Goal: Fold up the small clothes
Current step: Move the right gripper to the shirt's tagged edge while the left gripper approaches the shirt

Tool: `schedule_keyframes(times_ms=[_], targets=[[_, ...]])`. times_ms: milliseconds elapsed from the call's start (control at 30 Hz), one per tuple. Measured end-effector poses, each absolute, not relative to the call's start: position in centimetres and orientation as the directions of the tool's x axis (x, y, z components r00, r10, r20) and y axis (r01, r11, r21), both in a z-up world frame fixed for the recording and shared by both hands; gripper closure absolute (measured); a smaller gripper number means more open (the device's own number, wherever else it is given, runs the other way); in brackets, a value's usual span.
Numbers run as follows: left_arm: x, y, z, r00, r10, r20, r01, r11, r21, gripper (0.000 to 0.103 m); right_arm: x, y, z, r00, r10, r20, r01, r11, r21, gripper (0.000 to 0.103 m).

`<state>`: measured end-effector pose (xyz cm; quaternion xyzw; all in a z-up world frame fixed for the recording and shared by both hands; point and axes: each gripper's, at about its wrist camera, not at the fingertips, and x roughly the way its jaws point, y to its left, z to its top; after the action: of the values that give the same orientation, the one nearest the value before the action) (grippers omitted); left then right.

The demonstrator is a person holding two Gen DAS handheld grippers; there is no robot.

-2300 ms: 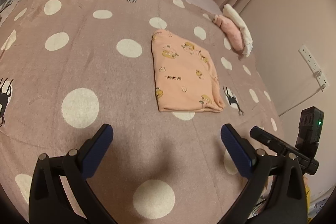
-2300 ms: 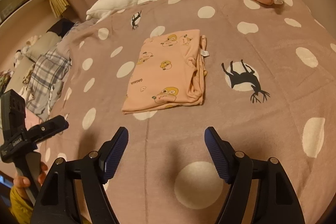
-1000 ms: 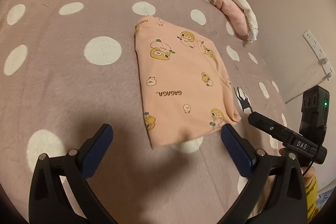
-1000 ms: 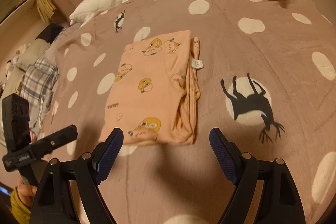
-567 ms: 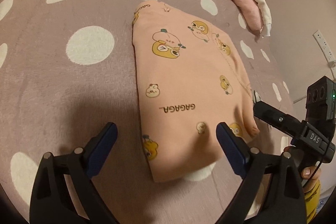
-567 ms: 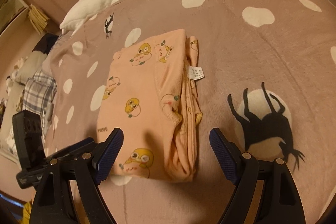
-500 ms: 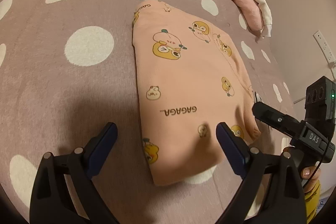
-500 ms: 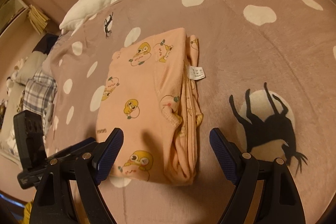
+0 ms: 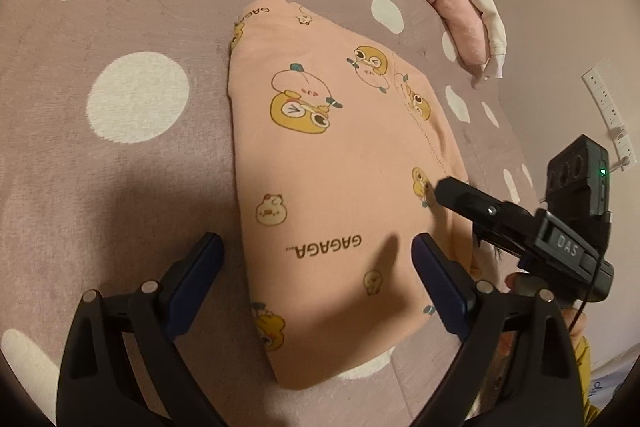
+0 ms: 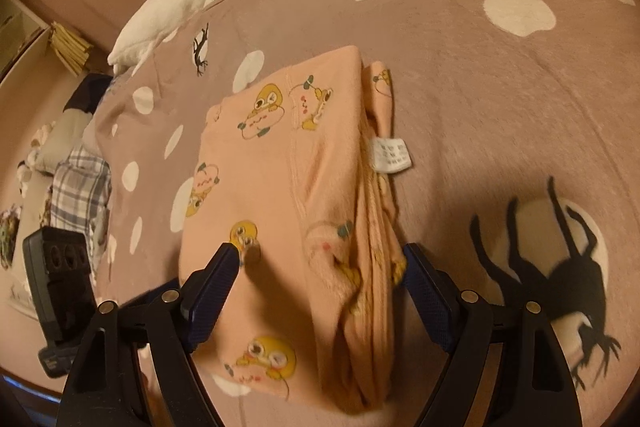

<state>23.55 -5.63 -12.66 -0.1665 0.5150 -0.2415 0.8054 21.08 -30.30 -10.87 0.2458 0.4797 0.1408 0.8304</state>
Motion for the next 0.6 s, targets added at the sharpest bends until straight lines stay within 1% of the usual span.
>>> schedule_keyframes(times_ms=[67, 233, 400, 533, 600], targets=[[23.8, -5.7, -12.7, 0.352, -0.571, -0.742, 0.216, 0.820, -0.530, 0.009, 21.5, -30.3, -11.1, 0.508, 0.483, -0.714, 0.004, 0.827, 0.562, 0.019], [24.4, -7.2, -12.5, 0.335, -0.586, -0.738, 0.245, 0.810, -0.532, 0.009, 22.7, -30.3, -11.4, 0.516, 0.515, -0.684, 0.004, 0.798, 0.603, 0.026], [25.1, -8.1, -12.6, 0.335, -0.574, -0.747, 0.251, 0.819, -0.516, 0.009, 23.3, -30.1, -11.7, 0.526, 0.523, -0.671, 0.003, 0.788, 0.616, 0.038], [25.4, -8.2, -12.6, 0.332, -0.575, -0.748, 0.252, 0.818, -0.517, 0.009, 23.5, -30.1, -11.8, 0.526, 0.521, -0.672, -0.003, 0.792, 0.611, 0.045], [25.4, -8.2, -12.5, 0.335, -0.568, -0.751, 0.249, 0.823, -0.511, 0.011, 23.4, -30.2, -11.7, 0.528, 0.512, -0.677, -0.005, 0.800, 0.600, 0.054]])
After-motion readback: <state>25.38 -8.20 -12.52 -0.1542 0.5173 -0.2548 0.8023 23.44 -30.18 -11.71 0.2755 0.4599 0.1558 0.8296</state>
